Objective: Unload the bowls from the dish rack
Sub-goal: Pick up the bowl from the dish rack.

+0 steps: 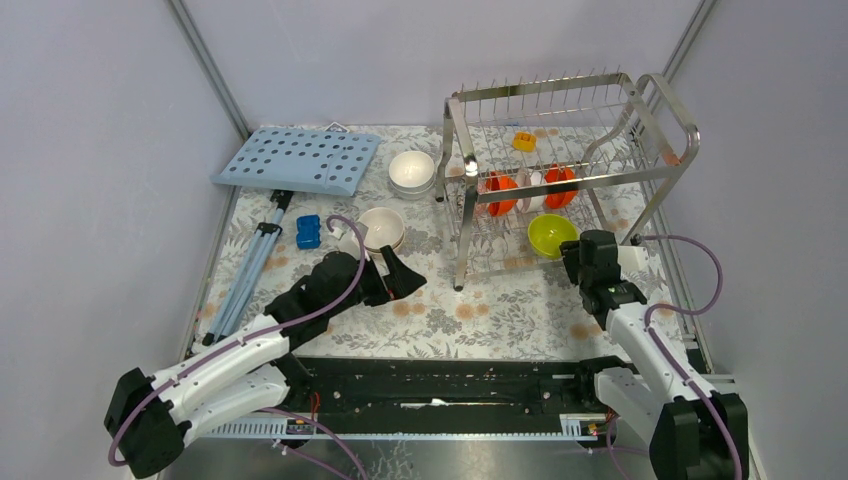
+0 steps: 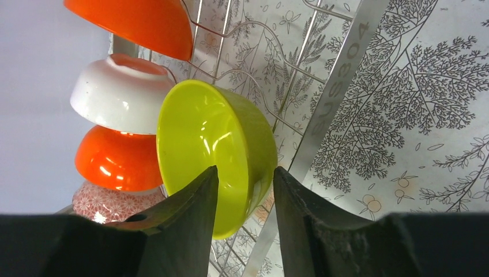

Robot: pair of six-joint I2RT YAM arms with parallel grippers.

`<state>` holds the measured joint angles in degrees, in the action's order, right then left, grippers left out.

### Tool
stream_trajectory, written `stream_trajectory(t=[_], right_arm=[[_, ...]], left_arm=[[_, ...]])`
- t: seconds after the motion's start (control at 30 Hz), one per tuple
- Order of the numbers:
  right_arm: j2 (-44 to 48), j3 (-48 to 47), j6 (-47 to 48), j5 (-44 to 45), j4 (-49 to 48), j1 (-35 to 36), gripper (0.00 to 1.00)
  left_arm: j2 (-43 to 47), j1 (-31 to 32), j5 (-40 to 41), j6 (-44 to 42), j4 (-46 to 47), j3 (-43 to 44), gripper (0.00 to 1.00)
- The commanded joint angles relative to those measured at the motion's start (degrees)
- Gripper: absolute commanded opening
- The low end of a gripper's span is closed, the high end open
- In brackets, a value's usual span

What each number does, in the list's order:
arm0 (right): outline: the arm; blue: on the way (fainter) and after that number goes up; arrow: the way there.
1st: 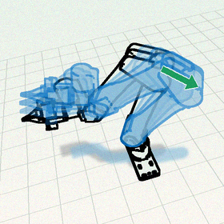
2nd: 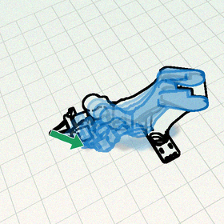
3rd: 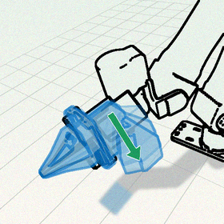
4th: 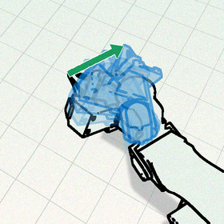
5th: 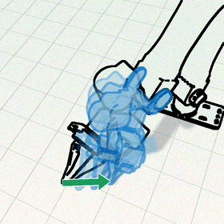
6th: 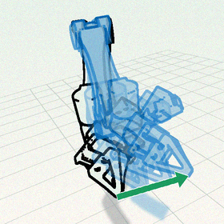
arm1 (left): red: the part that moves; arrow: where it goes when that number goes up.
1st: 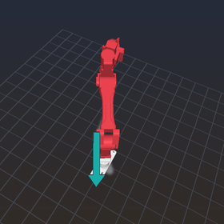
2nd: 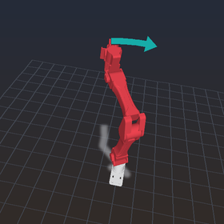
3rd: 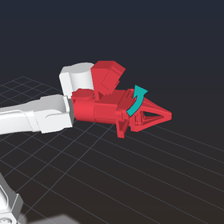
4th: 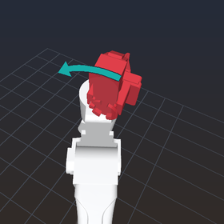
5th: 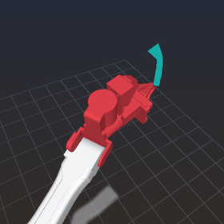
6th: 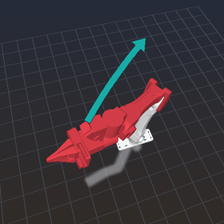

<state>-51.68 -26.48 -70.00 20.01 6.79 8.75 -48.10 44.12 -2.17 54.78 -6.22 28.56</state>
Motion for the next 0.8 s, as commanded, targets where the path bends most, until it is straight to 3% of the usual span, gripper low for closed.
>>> stream_trajectory(t=[0.0, 0.27, 0.77], right_arm=[[-2.5, -0.7, -1.0, -3.3, -3.7, -1.8, 0.45], [-6.6, -1.4, -0.7, -5.8, -5.3, -3.4, 0.42], [-3.4, -2.5, 3.0, -8.3, -3.5, -3.8, 0.04]], left_arm=[[1.4, -0.2, 1.0, -1.3, 1.0, 0.6, 0.98], [2.7, -0.2, 1.8, -1.8, -0.2, 0.5, 0.98], [4.3, -0.2, 2.0, -2.0, -2.5, 1.7, 0.99]])
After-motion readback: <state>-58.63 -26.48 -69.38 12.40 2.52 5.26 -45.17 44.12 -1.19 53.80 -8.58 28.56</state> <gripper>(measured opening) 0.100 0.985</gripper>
